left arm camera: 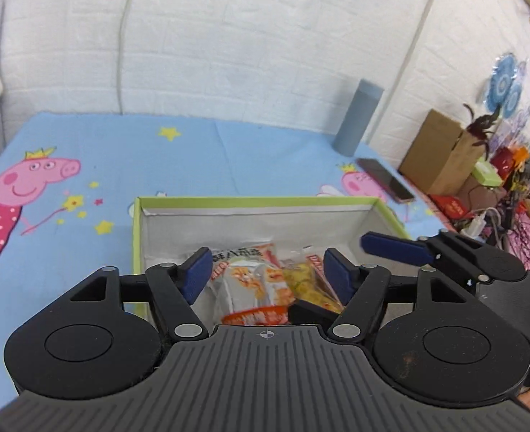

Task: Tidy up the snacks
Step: 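Lower the silver-orange bag into the green box and release it, then grasp the yellow chip bag with the left gripper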

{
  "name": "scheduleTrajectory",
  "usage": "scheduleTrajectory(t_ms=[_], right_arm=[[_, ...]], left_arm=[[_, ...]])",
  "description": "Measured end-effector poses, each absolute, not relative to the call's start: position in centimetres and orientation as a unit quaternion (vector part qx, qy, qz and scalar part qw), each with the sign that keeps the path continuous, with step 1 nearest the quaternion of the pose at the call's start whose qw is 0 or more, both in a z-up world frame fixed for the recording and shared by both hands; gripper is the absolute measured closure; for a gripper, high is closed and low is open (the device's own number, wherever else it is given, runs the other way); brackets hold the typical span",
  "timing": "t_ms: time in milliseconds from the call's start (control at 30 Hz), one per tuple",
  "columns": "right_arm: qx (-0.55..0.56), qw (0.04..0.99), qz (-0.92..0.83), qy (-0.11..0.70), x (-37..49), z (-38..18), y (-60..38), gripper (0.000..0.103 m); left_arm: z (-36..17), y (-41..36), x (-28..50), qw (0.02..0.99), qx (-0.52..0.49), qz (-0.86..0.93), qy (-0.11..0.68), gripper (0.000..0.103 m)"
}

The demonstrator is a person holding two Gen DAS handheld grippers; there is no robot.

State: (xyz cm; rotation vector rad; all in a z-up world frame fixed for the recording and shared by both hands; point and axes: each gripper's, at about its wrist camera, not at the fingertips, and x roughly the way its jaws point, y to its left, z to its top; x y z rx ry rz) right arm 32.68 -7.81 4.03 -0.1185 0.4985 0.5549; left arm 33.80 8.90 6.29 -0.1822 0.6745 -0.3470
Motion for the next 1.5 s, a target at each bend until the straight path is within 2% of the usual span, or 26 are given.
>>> scheduleTrajectory(t_ms=[33, 233, 500, 567, 633, 700, 767, 800, 833, 933, 1100, 1300, 1500], right_arm=[[-0.057, 0.932, 0.27, 0.233, 31.4, 4.6, -8.2, 0.01], [-0.057, 0.937, 0.272, 0.214, 23.6, 4.8, -10.0, 0.002], [-0.023, 0.921, 0.287, 0.262, 13.8, 0.5, -10.8, 0.001], [-0.014, 0.917, 0.294, 0.268, 12.5, -0.4, -10.3, 0.001], [-0.008, 0.913, 0.301, 0.275, 12.3, -1.1, -9.5, 0.001], [-0.009, 0.912, 0.305, 0.275, 12.6, -1.7, -8.5, 0.003], [-0.018, 0.91, 0.302, 0.283, 13.4, -2.3, -7.5, 0.012], [-0.014, 0.906, 0.304, 0.294, 13.8, -2.7, -7.2, 0.016], [0.0, 0.899, 0.312, 0.306, 14.3, -3.0, -7.0, 0.022], [0.011, 0.898, 0.314, 0.307, 13.7, -2.9, -6.8, 0.023], [0.018, 0.903, 0.309, 0.298, 11.6, -2.0, -7.3, 0.023], [0.01, 0.925, 0.275, 0.261, 7.3, -0.2, -10.3, 0.013], [-0.02, 0.939, 0.207, 0.275, 4.1, -0.4, -15.6, 0.011]], left_arm=[[6.8, 8.6, 32.8, 0.927, -0.086, -0.171, 0.322, 0.039], [6.9, 7.7, 26.3, 0.925, -0.084, -0.195, 0.315, 0.037], [2.7, 8.0, 18.0, 0.914, -0.086, -0.193, 0.347, 0.036], [1.6, 8.1, 17.1, 0.911, -0.087, -0.19, 0.356, 0.039], [0.5, 8.1, 17.1, 0.903, -0.094, -0.181, 0.379, 0.049], [-0.2, 8.2, 17.4, 0.898, -0.1, -0.191, 0.384, 0.05], [-0.7, 8.1, 17.7, 0.893, -0.108, -0.186, 0.396, 0.055], [-0.9, 8.2, 18.1, 0.89, -0.114, -0.194, 0.397, 0.065], [-1.1, 8.4, 18.1, 0.887, -0.123, -0.196, 0.4, 0.071], [-1.0, 8.4, 17.0, 0.885, -0.133, -0.202, 0.397, 0.083], [0.0, 7.0, 14.6, 0.892, -0.136, -0.196, 0.383, 0.085], [1.8, 3.2, 11.9, 0.884, -0.16, -0.25, 0.36, 0.082], [-0.6, -3.6, 11.0, 0.853, -0.16, -0.307, 0.392, 0.079]])
